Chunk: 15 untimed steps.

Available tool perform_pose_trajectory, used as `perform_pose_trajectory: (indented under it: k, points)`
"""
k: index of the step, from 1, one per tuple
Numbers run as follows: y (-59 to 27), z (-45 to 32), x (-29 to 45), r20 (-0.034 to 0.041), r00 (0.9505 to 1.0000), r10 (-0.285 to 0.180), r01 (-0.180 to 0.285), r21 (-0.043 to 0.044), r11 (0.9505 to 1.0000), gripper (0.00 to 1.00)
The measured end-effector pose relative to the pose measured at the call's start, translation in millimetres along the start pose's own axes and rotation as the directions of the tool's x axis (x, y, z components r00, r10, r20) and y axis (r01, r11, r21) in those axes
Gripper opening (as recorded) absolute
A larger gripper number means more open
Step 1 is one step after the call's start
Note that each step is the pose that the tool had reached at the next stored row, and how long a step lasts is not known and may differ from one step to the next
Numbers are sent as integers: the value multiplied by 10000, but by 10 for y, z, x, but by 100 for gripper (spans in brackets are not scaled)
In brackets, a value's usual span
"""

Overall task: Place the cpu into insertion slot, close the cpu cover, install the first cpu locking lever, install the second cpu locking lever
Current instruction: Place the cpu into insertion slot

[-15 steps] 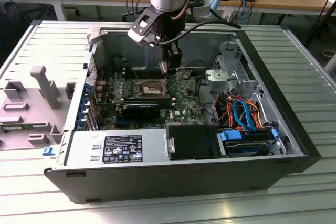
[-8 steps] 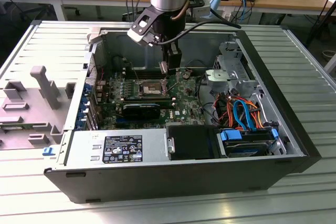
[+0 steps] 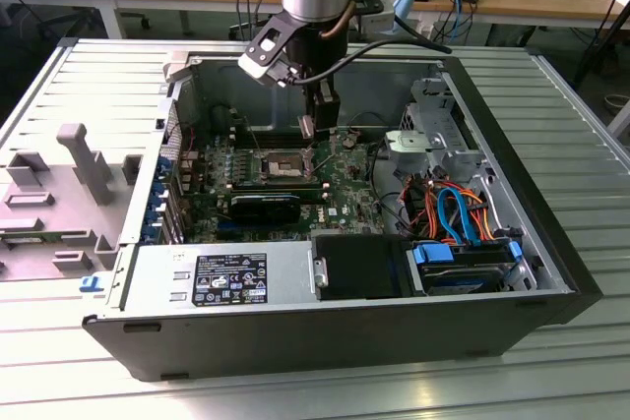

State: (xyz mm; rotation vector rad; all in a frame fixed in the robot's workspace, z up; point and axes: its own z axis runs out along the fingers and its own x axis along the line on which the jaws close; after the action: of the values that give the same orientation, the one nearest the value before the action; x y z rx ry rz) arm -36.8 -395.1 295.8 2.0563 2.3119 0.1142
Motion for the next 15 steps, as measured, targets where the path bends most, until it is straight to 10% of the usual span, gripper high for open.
perform_pose_trajectory:
  k: [15]
  points:
    - [-1, 10, 0, 24, 9996, 287, -287, -5, 9996, 54]
